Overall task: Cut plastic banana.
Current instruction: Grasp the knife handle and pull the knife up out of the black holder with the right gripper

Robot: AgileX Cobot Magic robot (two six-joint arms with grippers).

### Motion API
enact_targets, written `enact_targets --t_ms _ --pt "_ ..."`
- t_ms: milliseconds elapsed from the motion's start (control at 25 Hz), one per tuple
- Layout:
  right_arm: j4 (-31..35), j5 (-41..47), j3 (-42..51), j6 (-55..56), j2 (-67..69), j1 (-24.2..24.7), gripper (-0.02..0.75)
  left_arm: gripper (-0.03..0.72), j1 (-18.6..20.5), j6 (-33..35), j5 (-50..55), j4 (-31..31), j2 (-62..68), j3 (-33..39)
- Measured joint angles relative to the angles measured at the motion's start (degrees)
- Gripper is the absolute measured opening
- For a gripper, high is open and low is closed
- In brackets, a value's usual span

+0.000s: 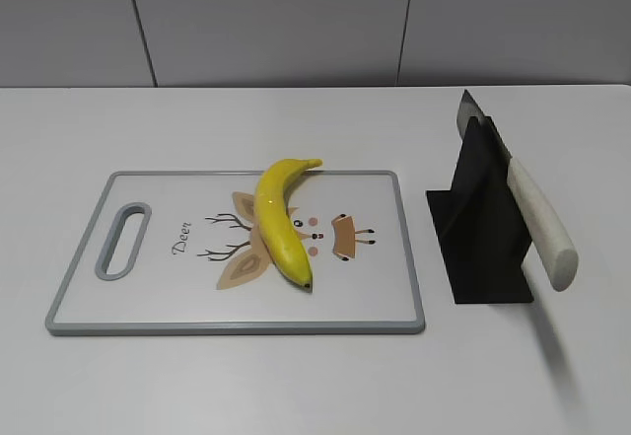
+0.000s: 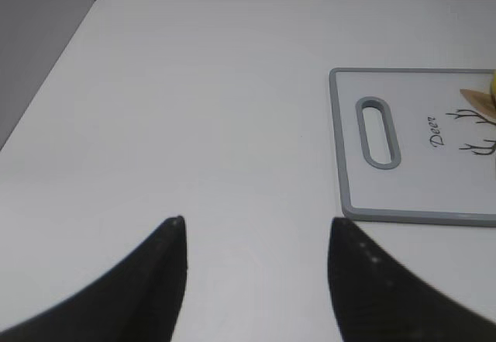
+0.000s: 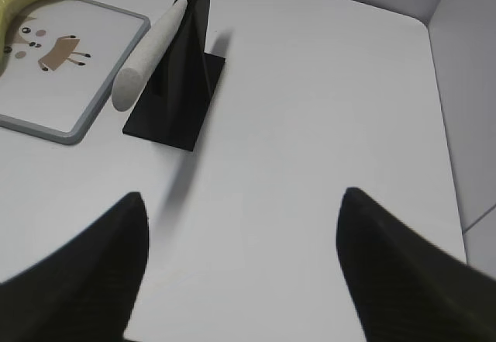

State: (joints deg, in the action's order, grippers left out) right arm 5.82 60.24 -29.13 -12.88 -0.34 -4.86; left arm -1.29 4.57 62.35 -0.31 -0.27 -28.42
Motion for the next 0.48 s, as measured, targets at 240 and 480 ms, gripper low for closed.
enact_targets --t_ms 240,480 --pt "0.0 0.0 0.0 0.0 0.0 0.0 0.587 0.572 0.0 0.0 0.0 0.0 0.0 0.0" --pt "0.0 0.0 0.0 0.0 0.0 0.0 0.587 0.573 0.0 0.0 0.0 0.3 0.0 0.0"
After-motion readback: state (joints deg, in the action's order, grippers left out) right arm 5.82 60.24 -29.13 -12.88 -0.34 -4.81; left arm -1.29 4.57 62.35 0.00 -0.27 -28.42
